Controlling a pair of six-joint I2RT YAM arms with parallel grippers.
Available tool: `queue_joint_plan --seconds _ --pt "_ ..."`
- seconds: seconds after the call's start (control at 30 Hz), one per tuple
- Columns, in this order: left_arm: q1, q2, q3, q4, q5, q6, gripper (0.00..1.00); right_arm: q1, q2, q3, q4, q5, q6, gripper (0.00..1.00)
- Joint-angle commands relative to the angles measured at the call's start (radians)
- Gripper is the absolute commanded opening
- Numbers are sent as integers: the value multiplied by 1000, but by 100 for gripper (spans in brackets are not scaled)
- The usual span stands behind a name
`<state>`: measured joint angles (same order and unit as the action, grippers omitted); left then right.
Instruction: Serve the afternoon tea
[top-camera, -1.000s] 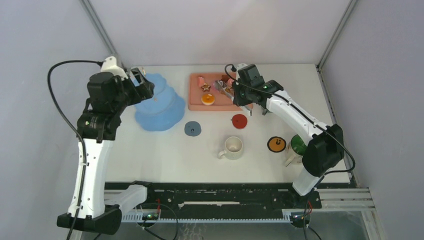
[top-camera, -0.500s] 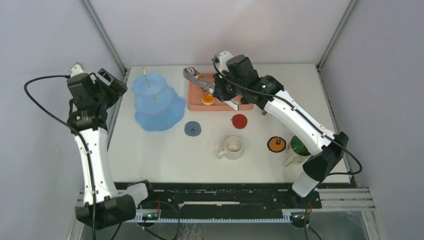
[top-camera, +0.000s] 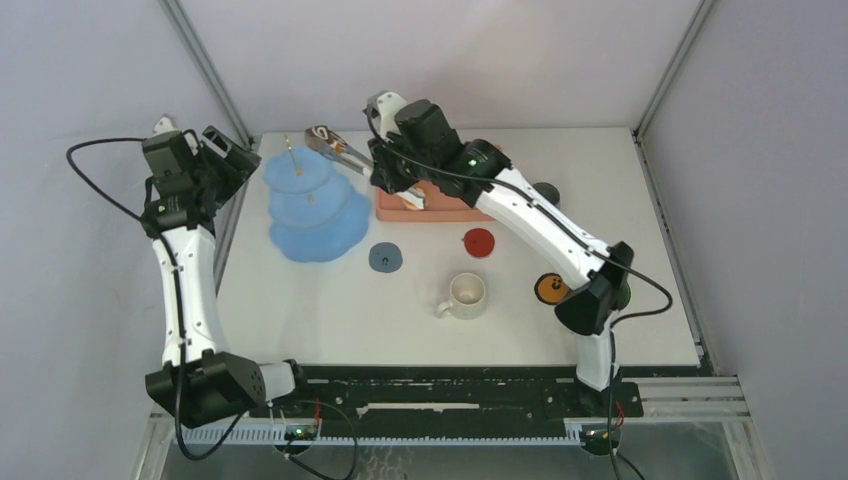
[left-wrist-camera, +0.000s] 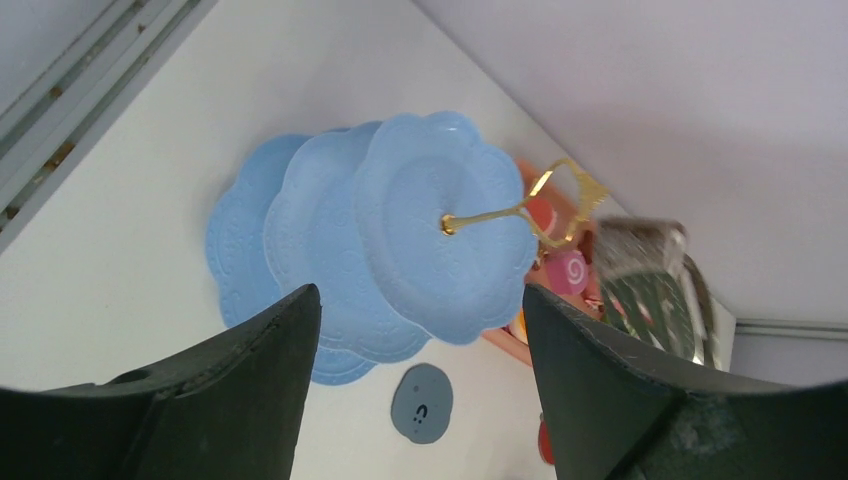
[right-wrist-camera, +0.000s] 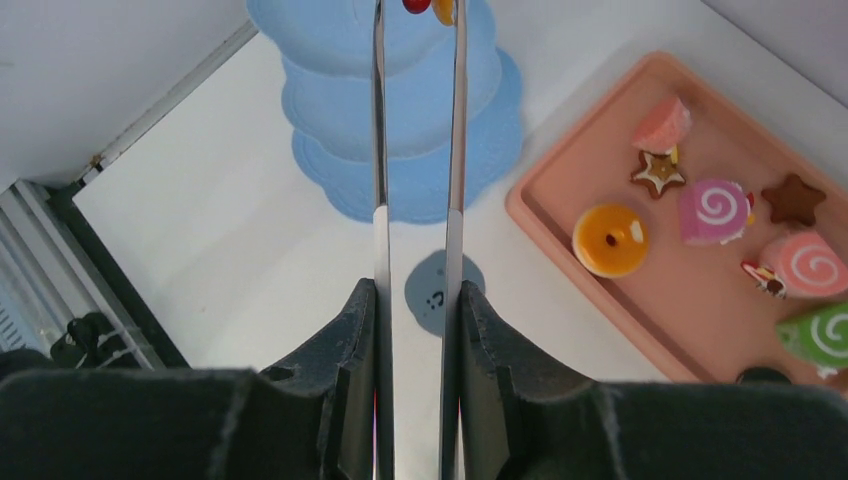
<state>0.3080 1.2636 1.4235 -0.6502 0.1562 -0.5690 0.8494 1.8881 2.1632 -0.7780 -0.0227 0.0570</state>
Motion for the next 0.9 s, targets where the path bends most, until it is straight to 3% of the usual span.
queue_joint_plan --seconds 0.0,0.87 --pt "6 -100 52 48 20 -5 79 21 106 182 3 41 -10 0" --pt "-18 -181 39 52 89 7 79 39 317 380 39 32 -16 0"
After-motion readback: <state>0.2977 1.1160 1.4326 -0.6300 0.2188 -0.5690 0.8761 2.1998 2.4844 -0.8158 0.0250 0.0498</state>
